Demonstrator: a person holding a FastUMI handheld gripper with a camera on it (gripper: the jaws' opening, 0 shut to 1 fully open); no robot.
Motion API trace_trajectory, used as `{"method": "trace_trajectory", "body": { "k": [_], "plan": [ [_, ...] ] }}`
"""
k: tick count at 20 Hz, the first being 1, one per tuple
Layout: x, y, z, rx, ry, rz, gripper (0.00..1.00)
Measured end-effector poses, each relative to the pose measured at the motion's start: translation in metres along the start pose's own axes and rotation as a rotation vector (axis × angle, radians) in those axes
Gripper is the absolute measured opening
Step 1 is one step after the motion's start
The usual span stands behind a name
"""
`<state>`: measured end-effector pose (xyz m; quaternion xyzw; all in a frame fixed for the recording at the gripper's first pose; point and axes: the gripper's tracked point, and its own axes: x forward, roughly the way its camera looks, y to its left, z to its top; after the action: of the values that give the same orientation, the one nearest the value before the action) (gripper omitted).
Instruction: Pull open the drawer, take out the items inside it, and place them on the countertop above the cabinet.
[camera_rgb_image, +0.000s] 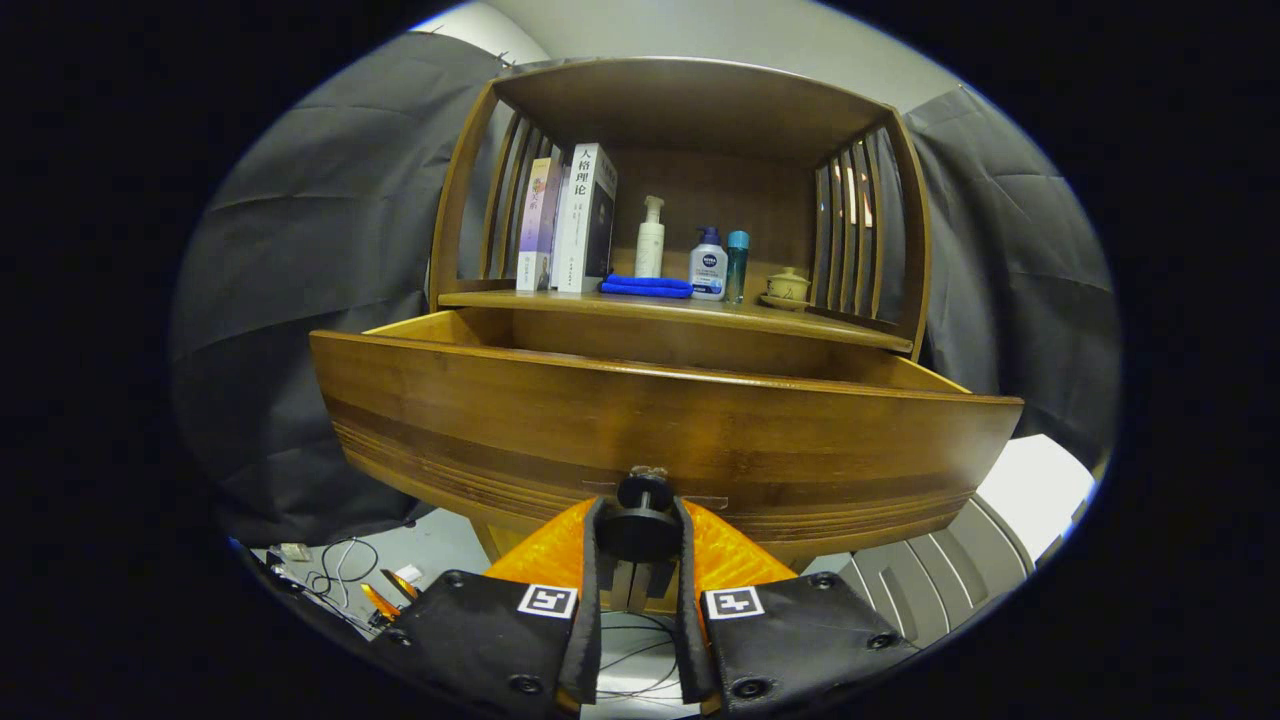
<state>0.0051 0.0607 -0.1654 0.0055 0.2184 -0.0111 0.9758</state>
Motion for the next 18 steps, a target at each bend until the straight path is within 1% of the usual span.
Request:
{"method": "trace_trajectory", "body": {
  "k": [11,15,18],
  "plan": [
    [-0.021,0.010,-0.008,0.020,0.009,0.031,0.33],
    [-0.022,0.011,-0.007,0.010,0.005,0.039,0.33],
    [-0.024,0.011,-0.005,0.023,-0.017,0.059,0.43]
  ]
}}
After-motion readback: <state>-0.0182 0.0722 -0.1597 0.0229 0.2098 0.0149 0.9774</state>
